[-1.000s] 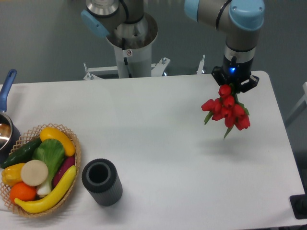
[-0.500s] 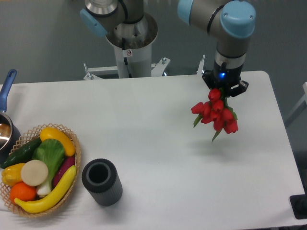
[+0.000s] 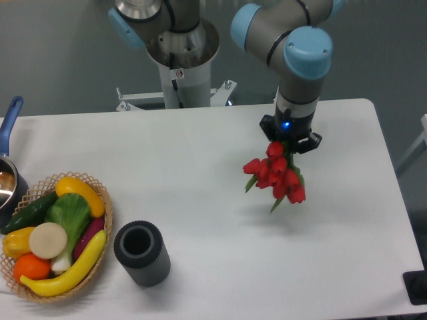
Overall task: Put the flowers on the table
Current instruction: 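Carry the red tulip bunch in the gripper toward the black cup, lowering it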
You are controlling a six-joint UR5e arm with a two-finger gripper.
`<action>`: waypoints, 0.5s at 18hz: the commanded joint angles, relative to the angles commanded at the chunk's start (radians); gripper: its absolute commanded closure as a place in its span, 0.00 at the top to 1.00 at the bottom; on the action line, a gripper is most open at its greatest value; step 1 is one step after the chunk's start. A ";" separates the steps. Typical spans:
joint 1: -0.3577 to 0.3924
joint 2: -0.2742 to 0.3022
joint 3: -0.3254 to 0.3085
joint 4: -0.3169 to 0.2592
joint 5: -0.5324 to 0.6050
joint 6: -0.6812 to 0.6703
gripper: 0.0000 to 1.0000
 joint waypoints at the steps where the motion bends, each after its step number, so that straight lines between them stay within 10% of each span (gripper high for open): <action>1: -0.003 -0.011 -0.002 0.014 -0.008 -0.015 0.28; 9: -0.058 -0.090 -0.002 0.086 -0.008 -0.065 0.35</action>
